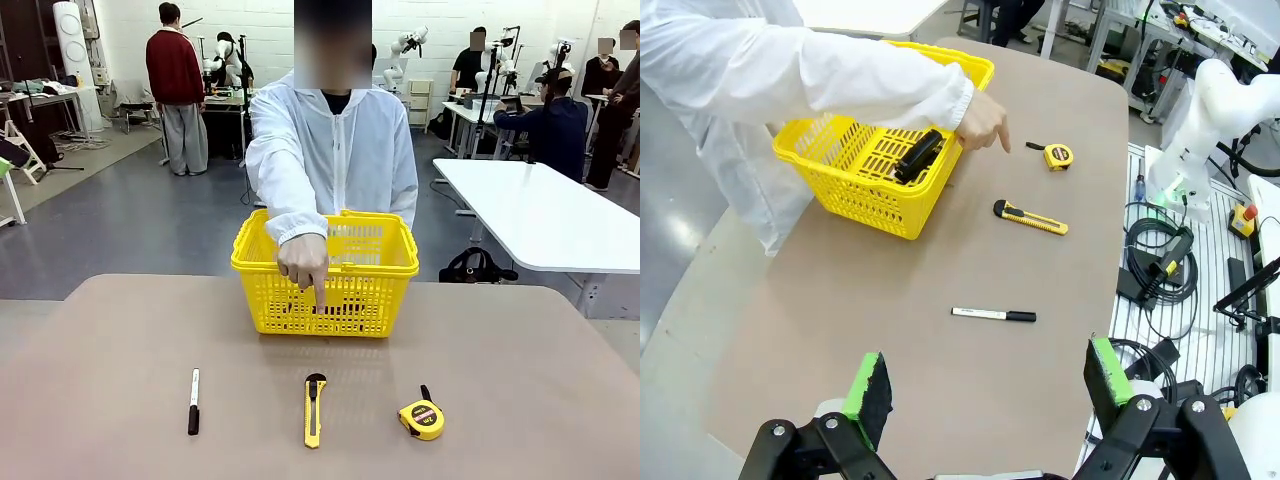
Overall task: Place the items the person wants into the basket.
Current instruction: Pick up the item the person points to and place it in the Market Basket.
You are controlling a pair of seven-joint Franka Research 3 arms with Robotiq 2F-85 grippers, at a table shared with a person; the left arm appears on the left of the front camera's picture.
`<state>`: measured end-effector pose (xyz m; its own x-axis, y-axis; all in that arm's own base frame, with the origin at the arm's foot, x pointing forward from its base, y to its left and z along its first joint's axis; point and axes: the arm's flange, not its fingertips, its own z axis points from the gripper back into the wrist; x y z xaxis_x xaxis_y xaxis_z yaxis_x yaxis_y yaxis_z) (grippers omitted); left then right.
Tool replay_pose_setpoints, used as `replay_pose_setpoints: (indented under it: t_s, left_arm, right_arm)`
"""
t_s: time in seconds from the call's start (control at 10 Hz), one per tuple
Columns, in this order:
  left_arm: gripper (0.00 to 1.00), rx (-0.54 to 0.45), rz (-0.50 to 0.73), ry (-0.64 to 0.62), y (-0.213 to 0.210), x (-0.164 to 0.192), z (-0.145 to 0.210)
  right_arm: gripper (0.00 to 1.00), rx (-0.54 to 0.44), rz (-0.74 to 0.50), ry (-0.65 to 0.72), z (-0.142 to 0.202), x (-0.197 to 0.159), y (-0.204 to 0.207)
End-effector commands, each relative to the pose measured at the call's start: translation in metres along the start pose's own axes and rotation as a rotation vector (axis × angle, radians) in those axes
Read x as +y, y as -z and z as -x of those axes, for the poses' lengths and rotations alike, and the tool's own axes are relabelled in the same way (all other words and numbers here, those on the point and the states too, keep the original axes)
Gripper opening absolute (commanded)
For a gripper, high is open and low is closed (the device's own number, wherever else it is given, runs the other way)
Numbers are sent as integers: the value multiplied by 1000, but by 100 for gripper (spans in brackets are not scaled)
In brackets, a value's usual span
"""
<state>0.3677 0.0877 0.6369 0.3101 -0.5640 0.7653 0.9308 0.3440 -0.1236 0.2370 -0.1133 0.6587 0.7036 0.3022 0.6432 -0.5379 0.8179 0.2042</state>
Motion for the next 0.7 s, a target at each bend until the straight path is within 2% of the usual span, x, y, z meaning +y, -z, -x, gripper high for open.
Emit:
replay_pose_setpoints:
  t_s: [0.0, 0.1, 0.2, 0.4, 0.6]
  left_arm:
    - [100, 0, 0, 0, 0, 0, 0]
    - [100, 84, -68, -106, 18, 6, -24]
    - [100, 184, -108, -157, 50, -1, -58]
    - [100, 362, -26, -260, 111, -30, -120]
    - [100, 556, -115, -548, 189, -59, -155]
  right_arm:
    - [100, 2, -2, -3, 3, 0, 4]
    - [100, 2, -2, -3, 3, 0, 4]
    - [100, 2, -2, -3, 3, 0, 4]
    - [100, 2, -2, -3, 3, 0, 4]
    - [100, 2, -2, -3, 3, 0, 4]
